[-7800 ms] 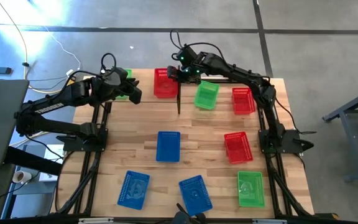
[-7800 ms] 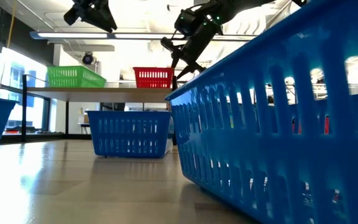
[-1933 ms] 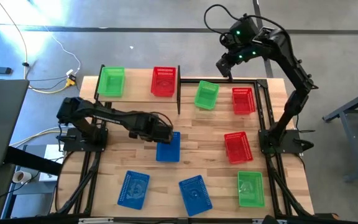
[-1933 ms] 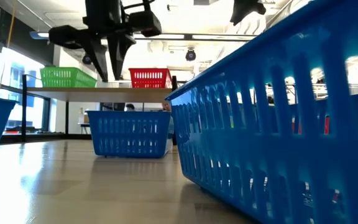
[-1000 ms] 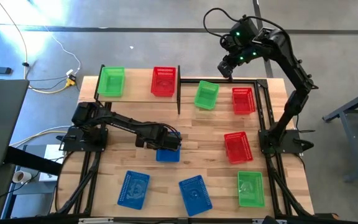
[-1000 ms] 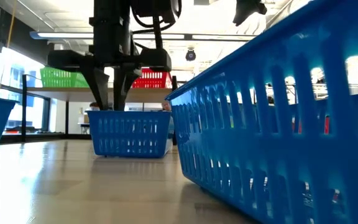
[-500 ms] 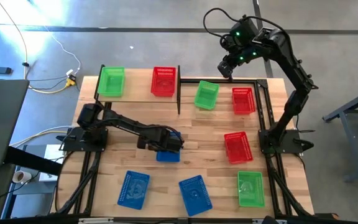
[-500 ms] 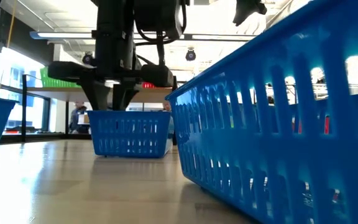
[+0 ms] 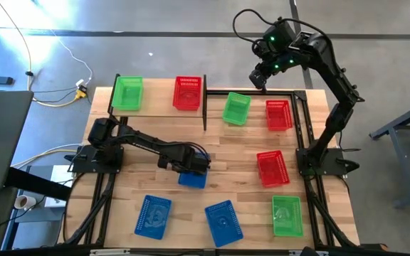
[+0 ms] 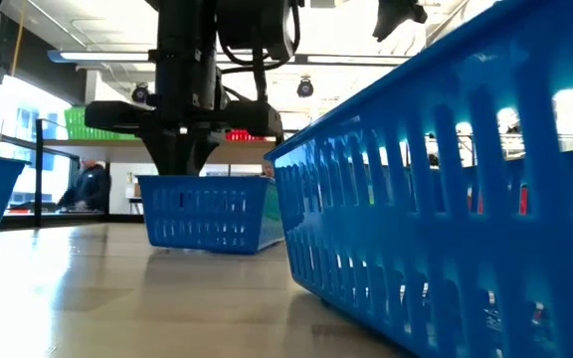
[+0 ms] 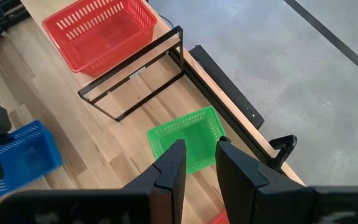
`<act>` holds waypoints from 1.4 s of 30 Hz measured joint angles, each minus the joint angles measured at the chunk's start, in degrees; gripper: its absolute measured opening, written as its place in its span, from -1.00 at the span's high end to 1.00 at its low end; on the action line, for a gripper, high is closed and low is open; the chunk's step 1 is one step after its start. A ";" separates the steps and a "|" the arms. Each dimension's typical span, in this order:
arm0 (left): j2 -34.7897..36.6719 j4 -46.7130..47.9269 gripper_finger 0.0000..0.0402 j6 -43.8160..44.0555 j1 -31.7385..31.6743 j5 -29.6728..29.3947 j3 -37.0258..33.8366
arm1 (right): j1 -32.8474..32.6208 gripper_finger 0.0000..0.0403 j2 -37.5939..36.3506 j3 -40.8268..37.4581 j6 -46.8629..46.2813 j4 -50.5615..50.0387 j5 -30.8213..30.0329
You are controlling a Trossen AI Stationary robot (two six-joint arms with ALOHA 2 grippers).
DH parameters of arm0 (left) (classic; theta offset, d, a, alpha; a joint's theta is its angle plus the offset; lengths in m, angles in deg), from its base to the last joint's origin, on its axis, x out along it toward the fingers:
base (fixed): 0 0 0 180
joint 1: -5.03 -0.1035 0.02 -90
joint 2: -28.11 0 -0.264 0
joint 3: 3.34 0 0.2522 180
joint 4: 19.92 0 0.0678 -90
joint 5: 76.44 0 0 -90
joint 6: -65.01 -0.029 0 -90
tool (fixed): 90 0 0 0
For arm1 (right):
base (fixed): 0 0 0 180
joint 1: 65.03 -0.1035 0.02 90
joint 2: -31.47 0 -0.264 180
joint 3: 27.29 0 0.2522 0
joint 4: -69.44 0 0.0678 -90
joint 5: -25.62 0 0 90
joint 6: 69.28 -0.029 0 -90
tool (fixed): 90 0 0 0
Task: Stack baskets on shelf by color
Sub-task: Put the top blue bin on the shelf
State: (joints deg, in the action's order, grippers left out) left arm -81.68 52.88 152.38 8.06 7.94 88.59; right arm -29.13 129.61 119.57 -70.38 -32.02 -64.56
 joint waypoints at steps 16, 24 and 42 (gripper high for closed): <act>19.81 0.22 0.99 -4.33 -0.76 -9.23 0.02 | -0.46 0.63 0.00 0.00 -0.98 0.02 -0.26; 29.67 1.29 1.00 -10.94 -3.23 -17.03 0.02 | -2.33 0.63 0.02 0.00 -2.86 0.04 -0.37; 42.79 1.09 1.00 -38.33 -25.43 -22.07 0.04 | -8.08 0.63 0.02 0.00 -10.38 0.42 -6.43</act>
State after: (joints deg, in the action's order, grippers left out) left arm -38.89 53.98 114.05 -17.38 -14.13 88.63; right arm -37.22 129.64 119.57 -80.76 -31.60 -70.99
